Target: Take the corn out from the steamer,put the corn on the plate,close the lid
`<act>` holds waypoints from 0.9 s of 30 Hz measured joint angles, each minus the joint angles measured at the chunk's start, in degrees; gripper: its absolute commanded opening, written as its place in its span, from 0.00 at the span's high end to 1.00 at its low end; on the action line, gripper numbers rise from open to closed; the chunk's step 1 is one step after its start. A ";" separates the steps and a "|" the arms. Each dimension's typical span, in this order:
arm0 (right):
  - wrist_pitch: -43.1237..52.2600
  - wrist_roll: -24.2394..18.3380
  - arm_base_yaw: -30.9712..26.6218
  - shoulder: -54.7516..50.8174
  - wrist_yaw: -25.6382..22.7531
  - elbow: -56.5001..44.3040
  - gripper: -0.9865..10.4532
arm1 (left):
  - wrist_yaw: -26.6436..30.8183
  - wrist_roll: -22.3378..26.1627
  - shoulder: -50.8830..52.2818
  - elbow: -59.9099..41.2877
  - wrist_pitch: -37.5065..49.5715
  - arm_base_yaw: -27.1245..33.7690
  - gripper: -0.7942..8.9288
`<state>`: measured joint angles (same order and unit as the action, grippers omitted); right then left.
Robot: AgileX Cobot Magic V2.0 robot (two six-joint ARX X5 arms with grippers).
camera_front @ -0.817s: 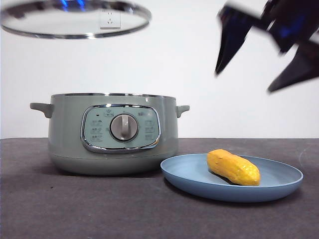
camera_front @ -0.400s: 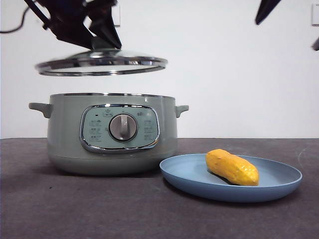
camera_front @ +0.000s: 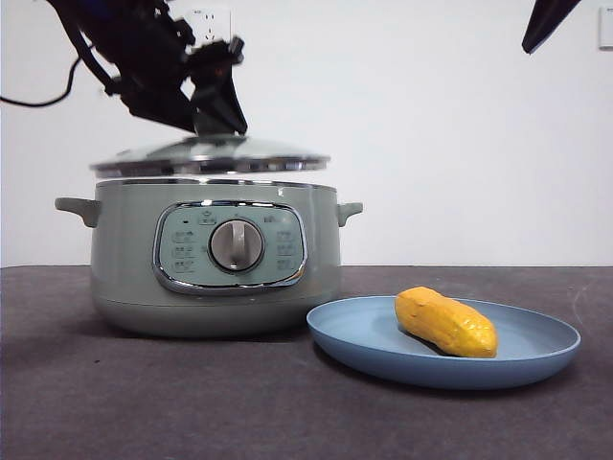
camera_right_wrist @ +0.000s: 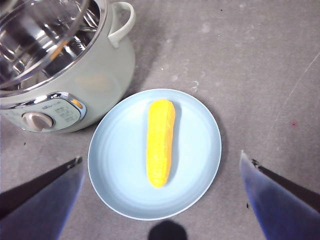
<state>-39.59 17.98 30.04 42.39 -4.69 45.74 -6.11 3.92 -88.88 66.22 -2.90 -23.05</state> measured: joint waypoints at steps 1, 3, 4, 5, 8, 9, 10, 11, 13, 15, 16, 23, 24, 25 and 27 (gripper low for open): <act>0.00 0.00 0.00 0.00 0.02 0.00 0.42 | 0.02 0.02 -0.57 0.00 0.52 0.00 0.93; -0.02 0.00 0.00 0.00 0.02 0.00 0.42 | 0.00 0.13 -1.53 0.00 1.09 0.00 0.93; -0.02 0.00 0.00 0.00 0.02 0.00 0.42 | 0.00 0.22 -1.88 0.00 1.11 0.00 0.93; -0.02 -0.02 0.00 0.00 0.02 0.00 0.42 | 0.00 0.24 -2.10 0.00 1.11 0.00 0.93; -0.02 0.00 0.00 0.00 0.00 0.00 0.42 | -0.09 0.57 -2.40 0.00 1.20 -0.17 0.93; -0.02 -0.02 0.00 0.00 0.02 0.00 0.42 | -0.13 0.55 -2.43 0.00 1.22 -0.17 0.93; -0.02 0.00 0.00 0.00 0.02 0.00 0.42 | -0.22 0.55 -2.43 0.00 1.14 -0.17 0.93; -0.02 -0.02 0.00 0.00 0.02 0.00 0.42 | -0.24 0.55 -2.43 0.00 0.98 -0.17 0.93; -0.02 -0.02 0.00 0.00 0.02 0.00 0.42 | -0.33 0.35 -2.47 0.00 0.52 -0.15 0.93; -0.02 0.00 0.00 0.00 0.02 0.00 0.42 | -0.31 0.20 -2.51 0.00 0.39 -0.15 0.93; -0.02 0.00 0.00 0.00 0.02 0.00 0.42 | -0.31 0.17 -2.51 0.00 0.26 -0.15 0.93; -0.02 -0.02 0.00 0.00 0.02 0.00 0.42 | -0.28 0.20 -2.51 0.94 -2.43 -0.15 0.93; -0.02 -0.02 0.00 0.00 0.02 0.00 0.42 | -0.28 0.17 -2.49 0.98 -2.67 -0.15 0.91; -0.02 0.00 0.00 0.00 0.02 0.00 0.42 | -0.28 0.17 -2.49 1.07 -2.89 -0.15 0.91; -0.02 -0.02 0.00 0.00 0.02 0.00 0.42 | -0.28 0.20 -2.49 1.18 -3.10 -0.15 0.80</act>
<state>-39.62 17.96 30.04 42.39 -4.67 45.74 -6.39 4.12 -91.37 67.40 -6.00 -23.20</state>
